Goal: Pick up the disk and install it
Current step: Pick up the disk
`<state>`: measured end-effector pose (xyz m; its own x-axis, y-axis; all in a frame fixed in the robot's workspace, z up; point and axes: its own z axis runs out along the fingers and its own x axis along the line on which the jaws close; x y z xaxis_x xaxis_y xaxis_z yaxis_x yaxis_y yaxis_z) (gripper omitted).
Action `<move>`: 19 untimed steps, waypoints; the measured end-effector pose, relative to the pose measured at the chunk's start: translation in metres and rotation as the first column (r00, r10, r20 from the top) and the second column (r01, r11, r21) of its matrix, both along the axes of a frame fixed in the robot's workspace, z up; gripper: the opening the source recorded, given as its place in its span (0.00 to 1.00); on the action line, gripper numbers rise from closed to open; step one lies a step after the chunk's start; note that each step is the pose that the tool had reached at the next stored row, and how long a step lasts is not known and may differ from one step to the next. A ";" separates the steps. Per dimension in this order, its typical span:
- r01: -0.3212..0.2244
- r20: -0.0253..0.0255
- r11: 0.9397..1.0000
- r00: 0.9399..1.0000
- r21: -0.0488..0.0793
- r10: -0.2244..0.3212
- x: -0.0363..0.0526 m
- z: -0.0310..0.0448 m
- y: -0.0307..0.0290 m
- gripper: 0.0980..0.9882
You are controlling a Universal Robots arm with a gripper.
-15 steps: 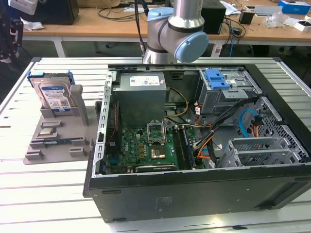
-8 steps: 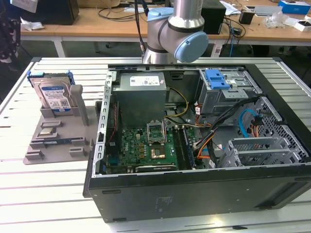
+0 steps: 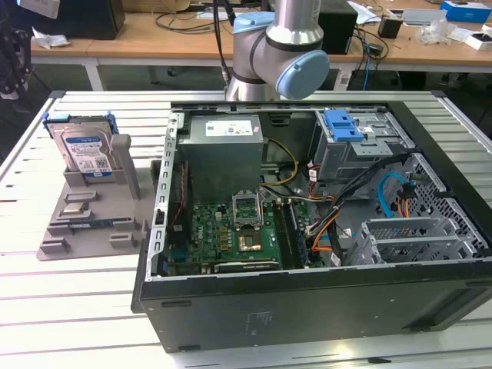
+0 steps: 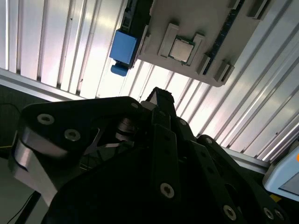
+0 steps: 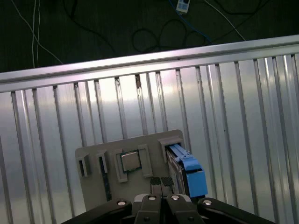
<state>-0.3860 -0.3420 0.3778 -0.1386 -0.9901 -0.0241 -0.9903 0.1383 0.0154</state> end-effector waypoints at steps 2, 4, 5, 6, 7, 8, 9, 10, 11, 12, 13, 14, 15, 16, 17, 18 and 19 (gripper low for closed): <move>0.000 0.000 1.000 1.000 0.000 0.000 0.0000 0.0000 0.0000 0.01; 0.000 0.000 1.000 1.000 0.000 0.000 0.0000 0.0000 0.0000 0.02; 0.000 0.000 1.000 1.000 0.000 0.000 0.0000 0.0000 0.0000 0.08; 0.000 0.000 1.000 1.000 0.000 0.000 0.0000 0.0000 0.0000 0.08; 0.000 0.000 1.000 1.000 0.000 0.000 0.0000 0.0000 0.0000 0.22; 0.000 0.000 1.000 1.000 0.000 0.000 0.0000 0.0000 0.0000 0.29; 0.000 0.000 1.000 1.000 0.000 0.000 0.0000 0.0000 0.0000 0.29; 0.000 0.000 1.000 1.000 0.000 0.000 0.0000 0.0000 0.0000 0.36; 0.000 0.000 1.000 1.000 0.000 0.000 0.0000 0.0000 0.0000 0.43; 0.000 0.000 1.000 1.000 0.000 0.000 0.0000 0.0000 0.0000 0.43; 0.000 0.000 1.000 1.000 0.000 0.000 0.0000 0.0000 0.0000 0.43; 0.000 0.000 1.000 1.000 0.000 0.000 0.0000 0.0000 0.0000 0.43; -0.001 0.000 1.000 1.000 0.000 0.001 0.0010 -0.0001 0.0005 0.43; -0.002 0.000 1.000 1.000 0.000 0.002 0.0020 0.0000 0.0010 0.43; -0.004 0.000 1.000 1.000 0.000 0.004 0.0035 0.0000 0.0019 0.43; -0.007 0.000 1.000 1.000 0.000 0.007 0.0064 -0.0001 0.0042 0.43; -0.009 0.000 1.000 1.000 0.000 0.009 0.0077 0.0000 0.0060 0.43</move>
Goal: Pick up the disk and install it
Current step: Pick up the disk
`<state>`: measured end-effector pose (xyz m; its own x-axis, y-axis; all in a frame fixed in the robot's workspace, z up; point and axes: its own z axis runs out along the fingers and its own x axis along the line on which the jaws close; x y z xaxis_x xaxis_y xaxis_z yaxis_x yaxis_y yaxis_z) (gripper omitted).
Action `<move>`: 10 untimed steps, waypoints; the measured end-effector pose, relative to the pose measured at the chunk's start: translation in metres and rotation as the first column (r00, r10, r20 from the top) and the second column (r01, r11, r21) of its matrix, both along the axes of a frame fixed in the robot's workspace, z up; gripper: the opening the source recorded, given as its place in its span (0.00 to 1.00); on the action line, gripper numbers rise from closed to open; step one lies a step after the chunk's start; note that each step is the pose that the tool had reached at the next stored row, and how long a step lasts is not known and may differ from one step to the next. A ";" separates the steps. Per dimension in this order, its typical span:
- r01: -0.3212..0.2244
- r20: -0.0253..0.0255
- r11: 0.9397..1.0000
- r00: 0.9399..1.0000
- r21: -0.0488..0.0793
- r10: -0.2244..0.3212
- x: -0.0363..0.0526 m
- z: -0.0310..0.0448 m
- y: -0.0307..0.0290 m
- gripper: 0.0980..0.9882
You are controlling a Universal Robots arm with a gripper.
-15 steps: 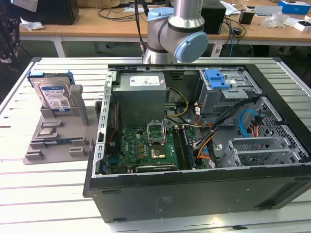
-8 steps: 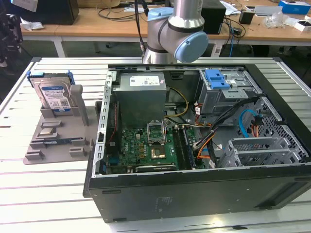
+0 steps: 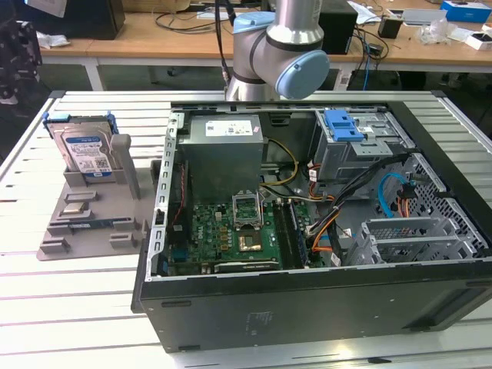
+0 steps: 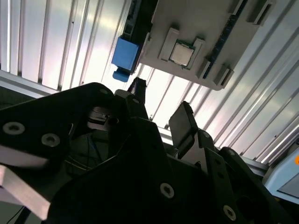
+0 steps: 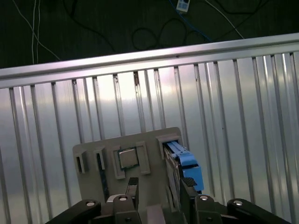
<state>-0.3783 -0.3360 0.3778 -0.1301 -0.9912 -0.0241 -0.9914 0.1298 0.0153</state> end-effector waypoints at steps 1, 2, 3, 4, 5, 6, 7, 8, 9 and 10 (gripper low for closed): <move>-0.001 0.000 1.000 1.000 0.000 0.001 0.0010 0.0000 0.0015 0.43; -0.003 0.000 1.000 1.000 0.000 0.003 0.0028 0.0000 0.0040 0.43; -0.004 0.000 1.000 1.000 0.000 0.004 0.0040 0.0000 0.0056 0.43; -0.006 0.000 1.000 1.000 0.000 0.006 0.0061 -0.0001 0.0085 0.43; -0.007 0.000 1.000 1.000 0.000 0.007 0.0075 0.0000 0.0105 0.43; -0.009 0.000 1.000 1.000 0.000 0.009 0.0087 0.0000 0.0121 0.43; -0.010 0.000 1.000 1.000 0.000 0.010 0.0098 0.0000 0.0138 0.43; -0.011 0.000 1.000 1.000 0.000 0.011 0.0111 0.0000 0.0155 0.43; -0.013 0.000 1.000 1.000 0.000 0.013 0.0126 0.0000 0.0178 0.43; -0.014 0.000 1.000 1.000 0.000 0.014 0.0137 -0.0001 0.0195 0.43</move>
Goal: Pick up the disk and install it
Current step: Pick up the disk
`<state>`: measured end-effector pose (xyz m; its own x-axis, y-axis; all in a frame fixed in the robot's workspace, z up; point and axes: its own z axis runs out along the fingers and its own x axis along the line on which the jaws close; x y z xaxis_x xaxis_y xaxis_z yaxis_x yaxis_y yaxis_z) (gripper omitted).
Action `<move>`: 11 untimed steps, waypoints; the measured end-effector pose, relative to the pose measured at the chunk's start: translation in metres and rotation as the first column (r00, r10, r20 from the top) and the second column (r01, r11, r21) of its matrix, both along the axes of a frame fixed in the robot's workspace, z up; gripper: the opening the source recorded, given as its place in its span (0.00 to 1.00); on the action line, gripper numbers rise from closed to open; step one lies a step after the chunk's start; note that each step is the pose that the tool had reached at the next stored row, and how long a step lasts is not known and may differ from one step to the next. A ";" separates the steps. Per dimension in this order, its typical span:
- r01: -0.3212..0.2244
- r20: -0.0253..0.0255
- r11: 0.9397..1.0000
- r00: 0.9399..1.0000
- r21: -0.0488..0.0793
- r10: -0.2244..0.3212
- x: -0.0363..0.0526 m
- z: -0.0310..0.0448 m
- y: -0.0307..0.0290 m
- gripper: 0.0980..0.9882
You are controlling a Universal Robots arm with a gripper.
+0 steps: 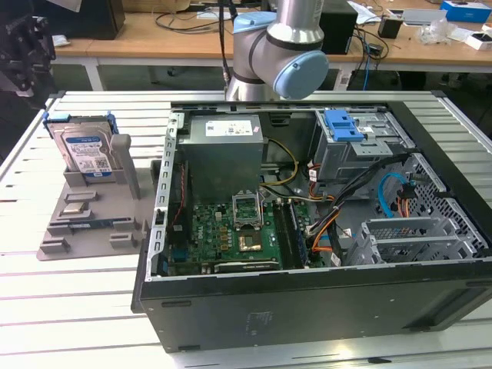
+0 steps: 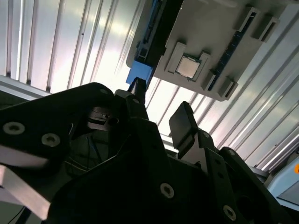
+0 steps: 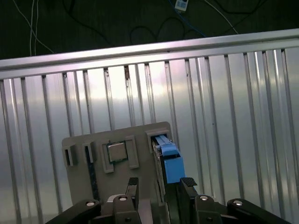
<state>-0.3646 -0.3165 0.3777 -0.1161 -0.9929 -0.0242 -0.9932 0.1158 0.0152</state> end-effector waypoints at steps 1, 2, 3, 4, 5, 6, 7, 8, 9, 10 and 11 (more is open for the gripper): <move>-0.002 0.000 1.000 1.000 0.000 0.002 0.0021 0.0001 0.0035 0.43; -0.005 0.000 1.000 1.000 0.000 0.005 0.0042 0.0000 0.0072 0.43; -0.007 0.000 1.000 1.000 0.000 0.007 0.0065 -0.0001 0.0115 0.43; -0.009 0.000 1.000 1.000 0.000 0.009 0.0080 -0.0001 0.0142 0.43; -0.010 0.000 1.000 1.000 0.000 0.010 0.0089 0.0000 0.0157 0.43; -0.012 0.000 1.000 1.000 0.000 0.012 0.0111 -0.0001 0.0194 0.43; -0.014 0.000 1.000 1.000 0.000 0.014 0.0131 -0.0001 0.0224 0.43; -0.014 0.000 1.000 1.000 0.000 0.014 0.0141 -0.0001 0.0237 0.43; -0.015 0.000 1.000 1.000 0.000 0.015 0.0152 -0.0001 0.0251 0.43; -0.016 0.000 1.000 1.000 0.000 0.016 0.0161 -0.0002 0.0264 0.43; -0.016 0.000 1.000 1.000 0.000 0.016 0.0169 -0.0002 0.0275 0.43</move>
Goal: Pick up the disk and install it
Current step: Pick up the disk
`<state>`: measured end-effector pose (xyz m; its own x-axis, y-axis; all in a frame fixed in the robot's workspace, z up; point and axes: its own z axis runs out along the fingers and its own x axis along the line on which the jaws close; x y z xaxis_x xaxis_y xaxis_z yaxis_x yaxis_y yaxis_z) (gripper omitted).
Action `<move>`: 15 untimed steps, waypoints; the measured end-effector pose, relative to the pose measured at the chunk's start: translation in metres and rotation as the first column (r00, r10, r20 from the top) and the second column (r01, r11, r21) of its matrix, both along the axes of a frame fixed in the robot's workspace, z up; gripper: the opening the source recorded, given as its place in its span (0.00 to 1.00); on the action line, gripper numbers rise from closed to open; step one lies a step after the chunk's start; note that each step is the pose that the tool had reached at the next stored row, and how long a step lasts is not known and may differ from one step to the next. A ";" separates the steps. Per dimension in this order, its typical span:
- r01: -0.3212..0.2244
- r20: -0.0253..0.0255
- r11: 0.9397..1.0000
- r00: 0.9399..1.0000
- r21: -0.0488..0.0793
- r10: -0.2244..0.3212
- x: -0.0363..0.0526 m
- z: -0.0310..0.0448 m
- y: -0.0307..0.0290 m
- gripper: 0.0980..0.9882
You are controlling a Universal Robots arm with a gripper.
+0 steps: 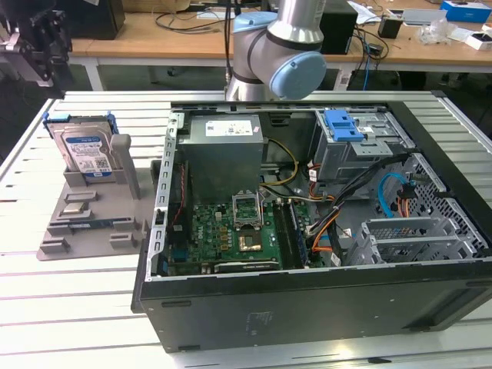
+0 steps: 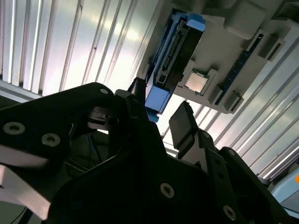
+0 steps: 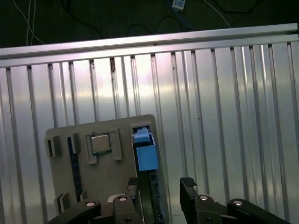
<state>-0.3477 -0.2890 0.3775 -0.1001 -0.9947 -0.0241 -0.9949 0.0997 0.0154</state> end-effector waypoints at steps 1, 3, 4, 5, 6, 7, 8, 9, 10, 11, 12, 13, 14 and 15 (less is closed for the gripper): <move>-0.001 0.000 1.000 1.000 0.000 0.001 0.0011 -0.0001 0.0015 0.43; -0.001 0.000 1.000 1.000 0.000 0.001 0.0025 -0.0002 0.0031 0.43; -0.001 0.000 1.000 1.000 0.000 0.001 0.0032 -0.0002 0.0038 0.43; -0.001 0.000 1.000 1.000 0.000 0.001 0.0038 -0.0004 0.0042 0.43; -0.002 0.000 1.000 1.000 0.000 0.002 0.0043 -0.0006 0.0044 0.43; -0.001 0.000 1.000 1.000 0.000 0.001 0.0049 -0.0010 0.0047 0.43; -0.001 0.000 1.000 1.000 0.000 0.001 0.0057 -0.0016 0.0050 0.43; -0.001 0.000 1.000 1.000 0.000 0.001 0.0062 -0.0020 0.0050 0.43; -0.001 0.000 1.000 1.000 0.000 0.001 0.0067 -0.0023 0.0050 0.43; -0.001 0.000 1.000 1.000 0.000 0.001 0.0069 -0.0024 0.0050 0.43; -0.001 0.000 1.000 1.000 0.000 0.001 0.0072 -0.0026 0.0051 0.43; -0.001 0.000 1.000 1.000 0.000 0.001 0.0074 -0.0027 0.0051 0.43; -0.001 0.000 1.000 1.000 0.000 0.001 0.0077 -0.0028 0.0051 0.43; -0.001 0.000 1.000 1.000 0.000 0.001 0.0080 -0.0030 0.0051 0.43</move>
<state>-0.3397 -0.2840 0.3746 -0.0987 -0.9948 -0.0242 -0.9950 0.0984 0.0154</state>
